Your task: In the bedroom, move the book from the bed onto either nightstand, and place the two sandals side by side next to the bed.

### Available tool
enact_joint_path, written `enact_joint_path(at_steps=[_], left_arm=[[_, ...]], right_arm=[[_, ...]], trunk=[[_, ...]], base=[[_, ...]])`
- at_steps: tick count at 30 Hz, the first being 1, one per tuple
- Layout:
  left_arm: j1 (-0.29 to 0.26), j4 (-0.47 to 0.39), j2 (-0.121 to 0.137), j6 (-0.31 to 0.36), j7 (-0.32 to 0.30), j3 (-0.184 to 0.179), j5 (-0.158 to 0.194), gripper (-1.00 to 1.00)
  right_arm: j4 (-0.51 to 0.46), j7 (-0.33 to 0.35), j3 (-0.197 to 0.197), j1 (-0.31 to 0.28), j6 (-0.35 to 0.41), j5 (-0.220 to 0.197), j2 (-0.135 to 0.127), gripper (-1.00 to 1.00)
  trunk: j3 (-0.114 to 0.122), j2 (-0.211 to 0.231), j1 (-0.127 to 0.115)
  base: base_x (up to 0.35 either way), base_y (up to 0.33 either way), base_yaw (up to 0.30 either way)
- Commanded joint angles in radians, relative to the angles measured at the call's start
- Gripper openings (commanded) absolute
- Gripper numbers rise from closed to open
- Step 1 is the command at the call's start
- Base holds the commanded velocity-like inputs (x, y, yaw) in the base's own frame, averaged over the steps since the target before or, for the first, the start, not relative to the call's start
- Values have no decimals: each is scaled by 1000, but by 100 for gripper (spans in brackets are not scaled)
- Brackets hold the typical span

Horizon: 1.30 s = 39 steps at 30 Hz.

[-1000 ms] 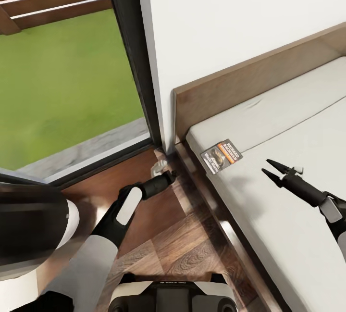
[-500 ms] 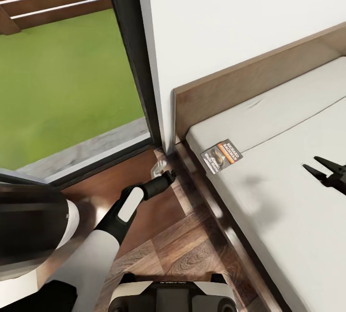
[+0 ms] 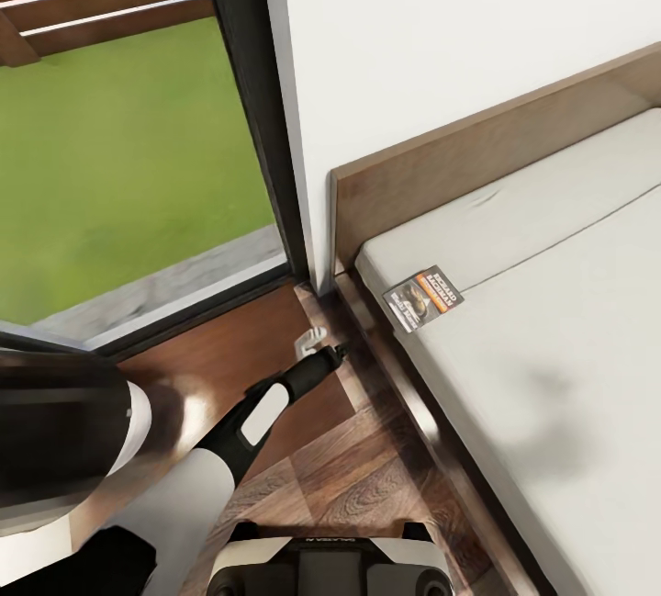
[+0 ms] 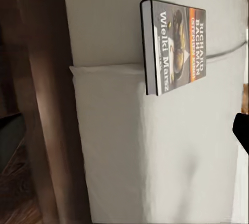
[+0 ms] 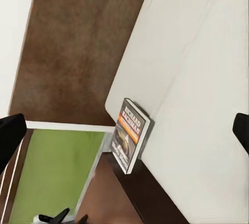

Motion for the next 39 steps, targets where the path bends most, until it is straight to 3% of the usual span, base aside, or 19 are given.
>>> enact_joint_path(at_steps=[1, 7, 9, 20, 39], left_arm=[[0, 1, 0, 0, -39, -1, 9, 100], [0, 0, 0, -7, -168, -2, 9, 100], [0, 1, 0, -8, -186, -2, 9, 100], [3, 6, 0, -14, -204, -2, 9, 100], [7, 3, 0, -13, -206, -2, 9, 100]], right_arm=[[4, 3, 3, -1, 10, -3, -2, 100], [8, 4, 3, -1, 10, -3, -5, 100], [8, 4, 3, -1, 10, -2, -7, 100], [11, 3, 3, -1, 10, -2, -35, 100], [10, 4, 3, -1, 10, -2, -36, 100]], trunk=[[-1, -1, 0], [-1, -1, 0], [-1, -1, 0], [-1, -1, 0], [-1, -1, 0]], base=[[0, 0, 0], [0, 0, 0], [0, 0, 0], [0, 0, -22], [0, 0, -86]])
